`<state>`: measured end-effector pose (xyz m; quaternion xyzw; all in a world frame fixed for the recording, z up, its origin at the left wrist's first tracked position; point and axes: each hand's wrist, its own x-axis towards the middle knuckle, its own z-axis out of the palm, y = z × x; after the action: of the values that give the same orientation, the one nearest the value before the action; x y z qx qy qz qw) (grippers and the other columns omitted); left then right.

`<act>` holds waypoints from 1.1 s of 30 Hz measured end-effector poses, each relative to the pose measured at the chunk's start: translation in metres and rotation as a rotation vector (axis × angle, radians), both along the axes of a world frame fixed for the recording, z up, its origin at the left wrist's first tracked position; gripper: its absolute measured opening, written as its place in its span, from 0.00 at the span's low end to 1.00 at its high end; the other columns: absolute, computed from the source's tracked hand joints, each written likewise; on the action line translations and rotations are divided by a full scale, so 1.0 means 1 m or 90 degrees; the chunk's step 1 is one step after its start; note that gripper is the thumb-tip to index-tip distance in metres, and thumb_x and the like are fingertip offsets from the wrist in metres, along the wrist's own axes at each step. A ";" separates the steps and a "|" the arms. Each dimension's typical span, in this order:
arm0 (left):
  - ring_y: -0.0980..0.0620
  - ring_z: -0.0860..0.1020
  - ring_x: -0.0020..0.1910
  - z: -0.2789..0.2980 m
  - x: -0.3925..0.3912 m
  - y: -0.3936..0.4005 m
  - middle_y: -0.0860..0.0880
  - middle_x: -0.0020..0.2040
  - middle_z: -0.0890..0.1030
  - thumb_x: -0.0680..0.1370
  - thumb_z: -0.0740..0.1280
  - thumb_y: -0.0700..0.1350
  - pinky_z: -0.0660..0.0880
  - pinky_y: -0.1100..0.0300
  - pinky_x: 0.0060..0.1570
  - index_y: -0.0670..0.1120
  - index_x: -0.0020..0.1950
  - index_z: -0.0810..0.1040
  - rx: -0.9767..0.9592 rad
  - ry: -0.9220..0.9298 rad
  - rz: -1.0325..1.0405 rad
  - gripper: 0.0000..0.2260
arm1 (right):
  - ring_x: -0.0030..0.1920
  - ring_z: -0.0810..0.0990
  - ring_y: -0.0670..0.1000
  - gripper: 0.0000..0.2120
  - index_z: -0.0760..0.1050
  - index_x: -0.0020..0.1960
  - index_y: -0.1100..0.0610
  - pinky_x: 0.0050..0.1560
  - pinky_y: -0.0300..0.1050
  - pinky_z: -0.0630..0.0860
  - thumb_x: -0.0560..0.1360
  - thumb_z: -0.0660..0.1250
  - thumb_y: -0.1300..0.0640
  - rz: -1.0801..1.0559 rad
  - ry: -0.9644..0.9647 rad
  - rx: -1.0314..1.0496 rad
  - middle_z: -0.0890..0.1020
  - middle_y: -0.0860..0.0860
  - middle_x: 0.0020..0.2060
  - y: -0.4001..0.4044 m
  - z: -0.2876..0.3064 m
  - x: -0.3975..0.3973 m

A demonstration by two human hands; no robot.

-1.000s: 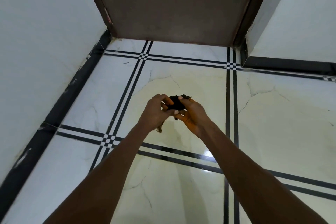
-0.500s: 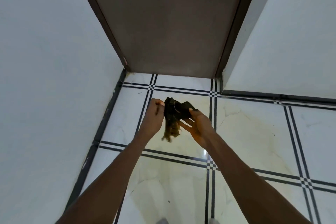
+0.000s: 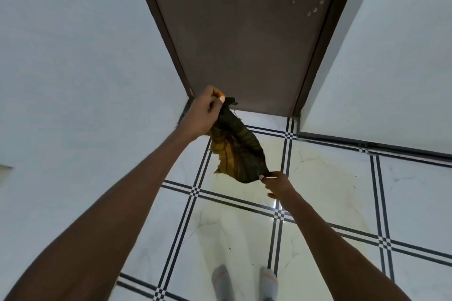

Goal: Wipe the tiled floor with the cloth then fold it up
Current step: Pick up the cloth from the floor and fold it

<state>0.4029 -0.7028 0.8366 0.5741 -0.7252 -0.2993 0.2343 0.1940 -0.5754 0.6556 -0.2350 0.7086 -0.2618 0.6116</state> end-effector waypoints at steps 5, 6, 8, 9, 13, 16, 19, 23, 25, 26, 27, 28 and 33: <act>0.49 0.80 0.56 0.037 -0.010 0.016 0.52 0.50 0.77 0.85 0.62 0.49 0.81 0.60 0.51 0.49 0.60 0.72 0.044 -0.019 -0.097 0.05 | 0.76 0.70 0.56 0.36 0.63 0.80 0.54 0.74 0.56 0.71 0.78 0.76 0.53 0.170 0.141 -0.283 0.70 0.56 0.78 -0.014 0.048 -0.014; 0.49 0.80 0.57 0.040 -0.011 0.018 0.51 0.51 0.78 0.85 0.62 0.49 0.82 0.59 0.51 0.50 0.59 0.72 0.057 -0.023 -0.112 0.05 | 0.79 0.66 0.55 0.38 0.62 0.81 0.53 0.77 0.58 0.68 0.77 0.76 0.53 0.202 0.146 -0.340 0.67 0.54 0.80 -0.024 0.058 -0.014; 0.47 0.81 0.57 0.050 -0.014 0.023 0.49 0.53 0.80 0.85 0.64 0.50 0.84 0.53 0.54 0.51 0.59 0.73 0.072 -0.024 -0.135 0.05 | 0.80 0.62 0.53 0.40 0.61 0.81 0.49 0.78 0.57 0.62 0.76 0.77 0.51 0.285 0.142 -0.412 0.63 0.51 0.82 -0.043 0.086 -0.010; 0.47 0.82 0.57 0.054 -0.015 0.025 0.49 0.53 0.81 0.84 0.64 0.50 0.84 0.51 0.54 0.51 0.58 0.73 0.080 -0.019 -0.142 0.05 | 0.80 0.63 0.52 0.38 0.63 0.80 0.48 0.78 0.57 0.62 0.75 0.78 0.50 0.328 0.127 -0.423 0.64 0.50 0.81 -0.051 0.098 -0.008; 0.48 0.82 0.56 0.077 -0.011 0.023 0.53 0.50 0.80 0.84 0.64 0.49 0.84 0.56 0.51 0.51 0.59 0.74 0.083 0.007 -0.129 0.05 | 0.66 0.81 0.51 0.20 0.79 0.66 0.51 0.73 0.59 0.74 0.76 0.76 0.51 0.443 0.014 -0.404 0.84 0.49 0.63 -0.060 0.130 0.002; 0.52 0.81 0.54 0.096 -0.001 0.017 0.53 0.51 0.81 0.84 0.64 0.50 0.79 0.64 0.46 0.51 0.59 0.74 0.085 0.009 -0.107 0.06 | 0.61 0.85 0.52 0.19 0.82 0.64 0.55 0.70 0.57 0.78 0.77 0.74 0.48 0.411 -0.050 -0.402 0.87 0.51 0.58 -0.050 0.138 0.013; 0.52 0.81 0.55 0.105 0.010 0.014 0.51 0.53 0.81 0.84 0.64 0.50 0.78 0.64 0.47 0.51 0.59 0.75 0.058 -0.004 -0.047 0.06 | 0.60 0.86 0.51 0.18 0.80 0.65 0.55 0.64 0.51 0.82 0.79 0.71 0.48 0.343 -0.113 -0.407 0.87 0.52 0.58 -0.038 0.144 0.021; 0.53 0.77 0.59 0.097 0.013 0.020 0.51 0.60 0.78 0.85 0.63 0.52 0.76 0.61 0.50 0.48 0.66 0.74 0.019 0.002 0.018 0.13 | 0.65 0.83 0.53 0.21 0.76 0.69 0.47 0.66 0.53 0.80 0.78 0.71 0.42 0.273 -0.182 -0.373 0.85 0.49 0.62 -0.027 0.154 0.029; 0.54 0.75 0.59 0.081 0.014 0.030 0.51 0.62 0.77 0.85 0.63 0.53 0.75 0.61 0.51 0.47 0.68 0.73 0.009 0.002 0.059 0.15 | 0.63 0.84 0.55 0.18 0.75 0.69 0.46 0.63 0.56 0.82 0.81 0.69 0.44 0.223 -0.215 -0.347 0.86 0.51 0.60 -0.024 0.157 0.033; 0.53 0.76 0.60 0.069 0.015 0.037 0.50 0.63 0.78 0.84 0.64 0.53 0.74 0.60 0.53 0.47 0.68 0.73 0.003 0.008 0.085 0.15 | 0.60 0.86 0.57 0.15 0.75 0.68 0.48 0.59 0.56 0.84 0.83 0.67 0.48 0.195 -0.240 -0.332 0.86 0.53 0.58 -0.021 0.158 0.035; 0.51 0.77 0.60 0.053 0.017 0.045 0.49 0.63 0.79 0.84 0.64 0.52 0.74 0.58 0.56 0.46 0.67 0.74 0.006 0.022 0.113 0.15 | 0.57 0.87 0.58 0.13 0.75 0.68 0.50 0.55 0.56 0.85 0.85 0.64 0.51 0.169 -0.270 -0.318 0.87 0.55 0.56 -0.019 0.159 0.036; 0.50 0.77 0.60 0.035 0.019 0.057 0.47 0.62 0.79 0.84 0.64 0.52 0.74 0.57 0.58 0.45 0.66 0.74 0.021 0.046 0.149 0.14 | 0.55 0.88 0.58 0.13 0.75 0.69 0.53 0.52 0.56 0.86 0.86 0.62 0.53 0.145 -0.291 -0.303 0.87 0.57 0.55 -0.016 0.159 0.037; 0.46 0.82 0.57 -0.050 0.017 0.124 0.43 0.57 0.83 0.84 0.61 0.60 0.78 0.44 0.65 0.43 0.62 0.76 0.281 0.200 0.330 0.20 | 0.62 0.84 0.58 0.14 0.74 0.70 0.56 0.56 0.50 0.83 0.86 0.61 0.56 0.081 -0.283 -0.240 0.83 0.57 0.61 -0.004 0.150 0.040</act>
<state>0.4201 -0.5785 0.7864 0.7223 -0.4290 -0.4638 0.2813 0.2344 -0.5796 0.8052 -0.3253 0.4799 -0.3948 0.7127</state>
